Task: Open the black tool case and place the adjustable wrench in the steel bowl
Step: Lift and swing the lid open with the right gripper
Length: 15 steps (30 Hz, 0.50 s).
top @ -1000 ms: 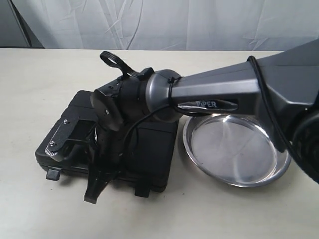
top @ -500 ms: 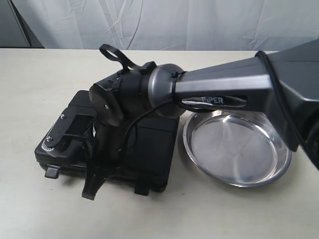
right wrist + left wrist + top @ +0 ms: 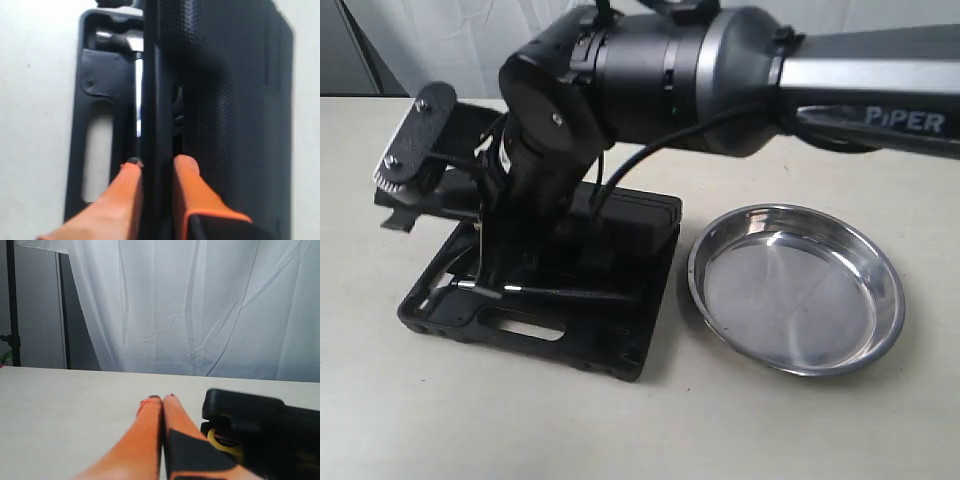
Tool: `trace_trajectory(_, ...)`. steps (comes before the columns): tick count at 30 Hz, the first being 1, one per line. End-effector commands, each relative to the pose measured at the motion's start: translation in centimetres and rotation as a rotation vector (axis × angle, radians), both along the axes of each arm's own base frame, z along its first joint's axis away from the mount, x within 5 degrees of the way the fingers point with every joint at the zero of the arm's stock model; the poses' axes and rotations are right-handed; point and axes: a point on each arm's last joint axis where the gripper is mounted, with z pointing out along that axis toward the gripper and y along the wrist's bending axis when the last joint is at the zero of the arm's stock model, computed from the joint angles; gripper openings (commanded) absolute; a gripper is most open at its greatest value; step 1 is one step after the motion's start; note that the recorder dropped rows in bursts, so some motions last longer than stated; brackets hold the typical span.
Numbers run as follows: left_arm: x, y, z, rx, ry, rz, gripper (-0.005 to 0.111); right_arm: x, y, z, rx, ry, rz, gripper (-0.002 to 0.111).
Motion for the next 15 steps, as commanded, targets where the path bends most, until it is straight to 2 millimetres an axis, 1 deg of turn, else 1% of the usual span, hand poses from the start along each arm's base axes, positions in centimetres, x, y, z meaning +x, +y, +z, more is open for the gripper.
trace_trajectory(1, 0.0, 0.0, -0.1, 0.001, -0.002, -0.005, 0.0, 0.4, 0.4, 4.1, 0.14, -0.077, -0.012, -0.001)
trace_trajectory(4, 0.0, 0.0, -0.1, 0.001, -0.002, -0.005, 0.0, 0.4, 0.5, 5.2, 0.163, -0.075, -0.03, -0.001)
trace_trajectory(7, 0.0, 0.0, -0.1, 0.001, -0.002, -0.005, 0.0, 0.7, 0.4, 5.7, 0.175, -0.094, -0.071, -0.001)
trace_trajectory(11, 0.0, 0.0, -0.1, 0.001, -0.002, -0.005, 0.0, 2.0, -0.4, 5.8, 0.193, -0.112, -0.14, -0.001)
trace_trajectory(15, 0.0, 0.0, -0.1, 0.001, -0.002, -0.005, 0.0, 4.0, -2.2, 5.6, 0.175, -0.102, -0.207, -0.001)
